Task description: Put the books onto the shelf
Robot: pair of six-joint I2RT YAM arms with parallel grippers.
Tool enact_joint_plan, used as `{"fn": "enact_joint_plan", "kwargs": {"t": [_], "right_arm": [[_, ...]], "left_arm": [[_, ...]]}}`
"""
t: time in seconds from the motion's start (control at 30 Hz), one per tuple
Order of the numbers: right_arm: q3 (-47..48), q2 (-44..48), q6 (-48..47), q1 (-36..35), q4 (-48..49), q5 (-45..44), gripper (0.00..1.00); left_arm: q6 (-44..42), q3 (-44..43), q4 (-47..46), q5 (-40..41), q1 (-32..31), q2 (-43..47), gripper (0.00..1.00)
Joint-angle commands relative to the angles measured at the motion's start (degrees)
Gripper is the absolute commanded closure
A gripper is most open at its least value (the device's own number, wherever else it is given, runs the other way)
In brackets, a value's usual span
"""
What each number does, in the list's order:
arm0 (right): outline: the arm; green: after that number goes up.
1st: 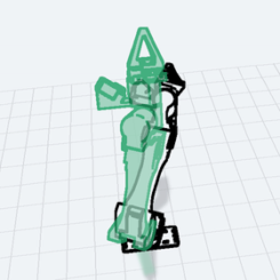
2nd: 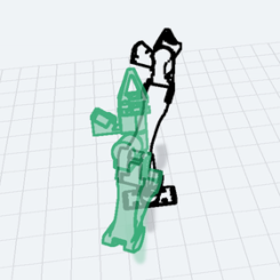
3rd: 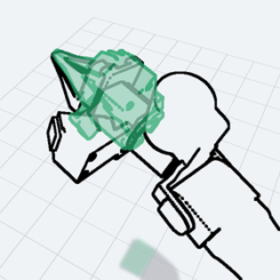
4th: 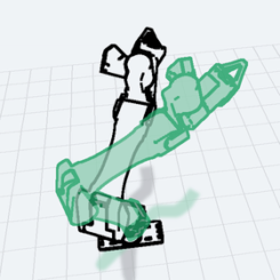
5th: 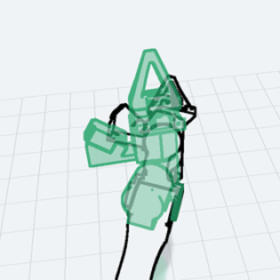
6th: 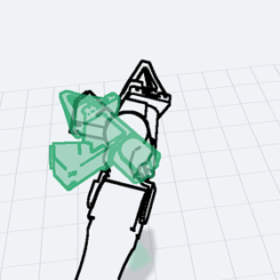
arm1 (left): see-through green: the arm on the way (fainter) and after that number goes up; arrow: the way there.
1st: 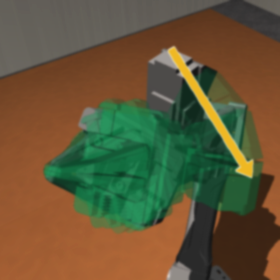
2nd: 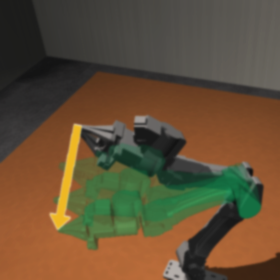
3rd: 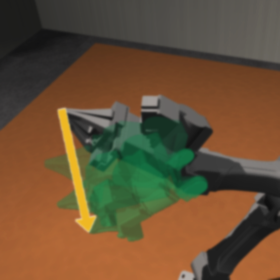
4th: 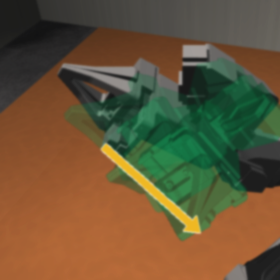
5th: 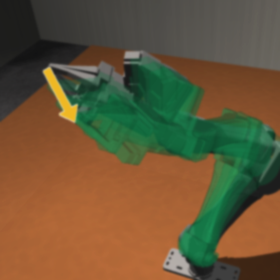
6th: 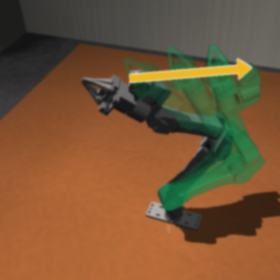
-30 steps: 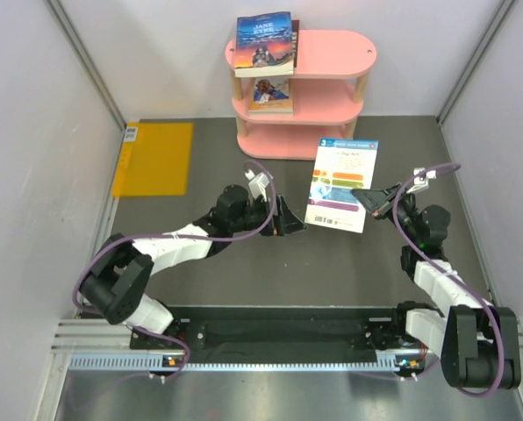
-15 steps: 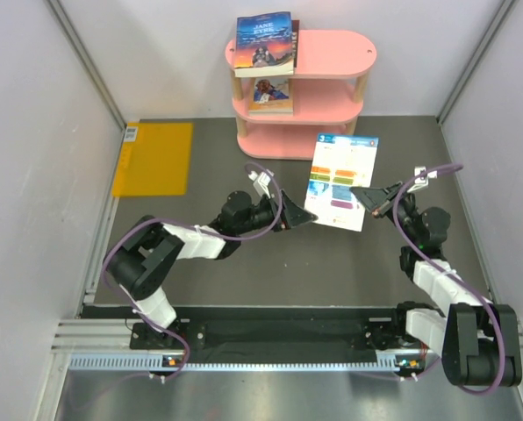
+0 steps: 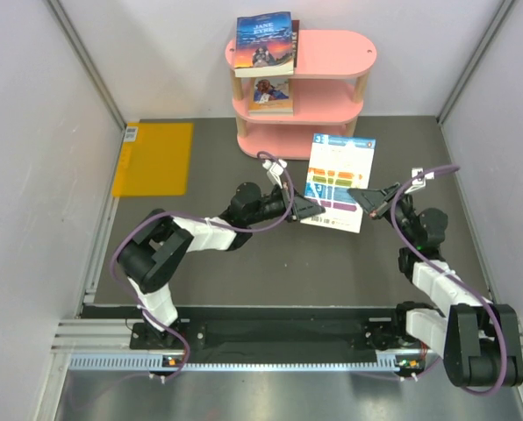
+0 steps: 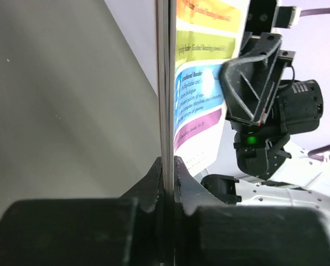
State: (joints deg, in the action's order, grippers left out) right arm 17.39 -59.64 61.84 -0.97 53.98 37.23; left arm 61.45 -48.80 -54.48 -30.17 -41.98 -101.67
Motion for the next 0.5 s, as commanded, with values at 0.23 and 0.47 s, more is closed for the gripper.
{"fn": "enact_joint_plan", "kwargs": {"t": [0.23,0.47], "right_arm": [[-0.3,1.3,-0.3,-0.8,2.7,-1.5,1.00],[-0.9,0.4,-0.9,-0.7,0.9,-1.4,0.93]], "left_arm": [[-4.0,-0.7,2.5,-0.9,-0.3,7.8,1.00],[-11.8,-5.2,18.2,3.5,0.5,13.9,1.00]]}}
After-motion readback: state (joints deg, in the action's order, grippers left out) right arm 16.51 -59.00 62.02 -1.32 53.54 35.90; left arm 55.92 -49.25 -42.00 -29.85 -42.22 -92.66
